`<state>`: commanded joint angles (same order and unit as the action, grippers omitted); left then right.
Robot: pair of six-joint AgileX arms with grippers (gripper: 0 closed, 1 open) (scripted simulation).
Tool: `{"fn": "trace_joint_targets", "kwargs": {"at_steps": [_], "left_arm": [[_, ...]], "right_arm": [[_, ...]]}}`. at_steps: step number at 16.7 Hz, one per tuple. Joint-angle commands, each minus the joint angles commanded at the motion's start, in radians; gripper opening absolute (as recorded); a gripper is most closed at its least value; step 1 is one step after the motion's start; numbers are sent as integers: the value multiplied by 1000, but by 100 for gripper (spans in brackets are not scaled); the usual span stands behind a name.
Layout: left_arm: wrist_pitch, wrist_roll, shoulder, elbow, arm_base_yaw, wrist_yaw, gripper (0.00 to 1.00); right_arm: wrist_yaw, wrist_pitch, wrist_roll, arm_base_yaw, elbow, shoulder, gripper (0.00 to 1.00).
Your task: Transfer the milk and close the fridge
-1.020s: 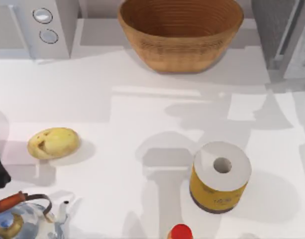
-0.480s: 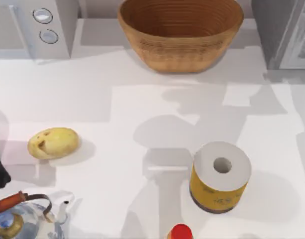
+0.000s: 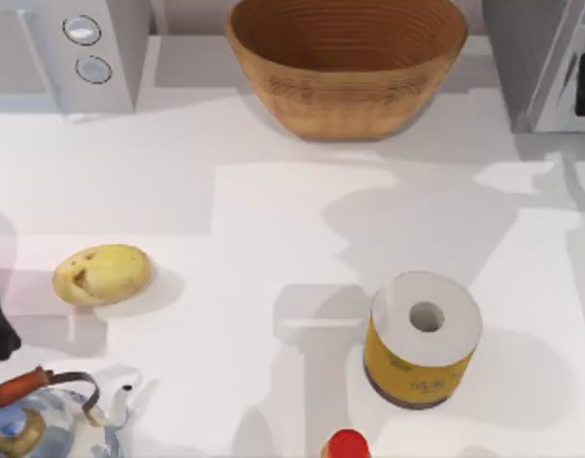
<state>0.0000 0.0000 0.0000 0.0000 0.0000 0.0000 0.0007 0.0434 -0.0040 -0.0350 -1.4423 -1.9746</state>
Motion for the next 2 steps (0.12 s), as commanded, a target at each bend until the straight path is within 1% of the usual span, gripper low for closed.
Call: {"fn": "trace_joint_targets", "kwargs": {"at_steps": [2], "left_arm": [[0,0,0,0,0,0,100]], "right_arm": [[1,3,-1,0,-9,-10,100]]}}
